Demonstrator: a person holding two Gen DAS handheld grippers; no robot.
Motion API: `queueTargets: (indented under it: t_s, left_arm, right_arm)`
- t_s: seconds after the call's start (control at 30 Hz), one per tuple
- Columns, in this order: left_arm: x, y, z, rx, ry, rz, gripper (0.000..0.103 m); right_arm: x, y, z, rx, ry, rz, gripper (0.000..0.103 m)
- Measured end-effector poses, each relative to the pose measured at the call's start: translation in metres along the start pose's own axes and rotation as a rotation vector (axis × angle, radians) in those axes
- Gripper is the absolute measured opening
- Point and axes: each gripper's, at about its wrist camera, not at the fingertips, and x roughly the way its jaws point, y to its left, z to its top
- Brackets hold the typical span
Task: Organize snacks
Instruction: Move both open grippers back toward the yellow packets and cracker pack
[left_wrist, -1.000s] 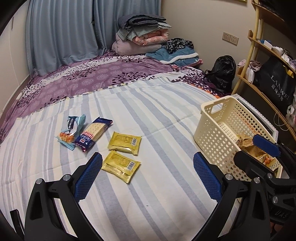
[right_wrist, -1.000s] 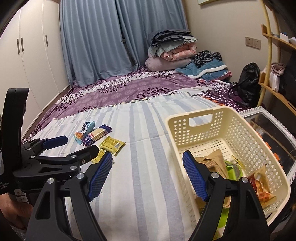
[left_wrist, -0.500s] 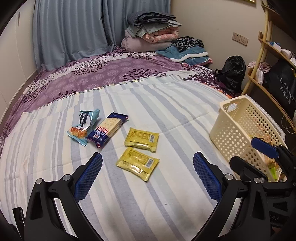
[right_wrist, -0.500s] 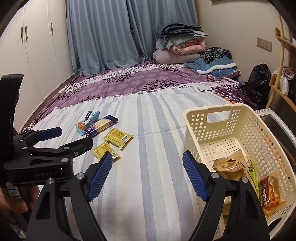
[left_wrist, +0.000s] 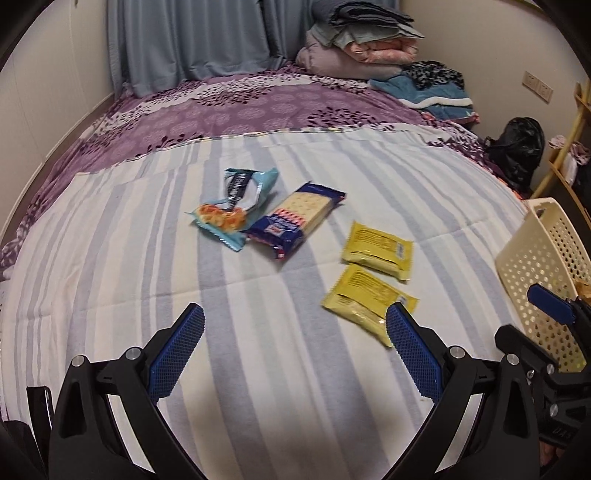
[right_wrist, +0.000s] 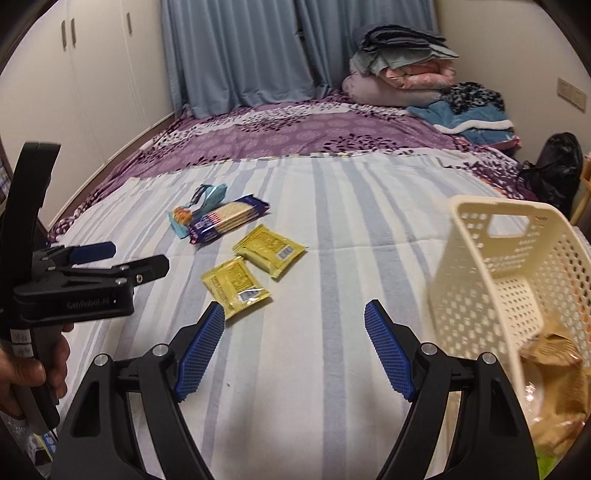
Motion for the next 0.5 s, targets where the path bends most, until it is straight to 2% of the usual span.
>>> queueTargets:
  t_s: [0.27,0.5]
  left_arm:
    - [0.018,0.033,0.003,-0.051,0.029,0.038,0.1]
    - [0.029,0.05,0.006,-0.07,0.043,0.059,0.1]
  right_arm:
    - [0.05,0.027,0.008,-0.085,0.048,0.098,0.078]
    - [0.086,0.043,0.013,-0.152,0.098,0.138,0.078]
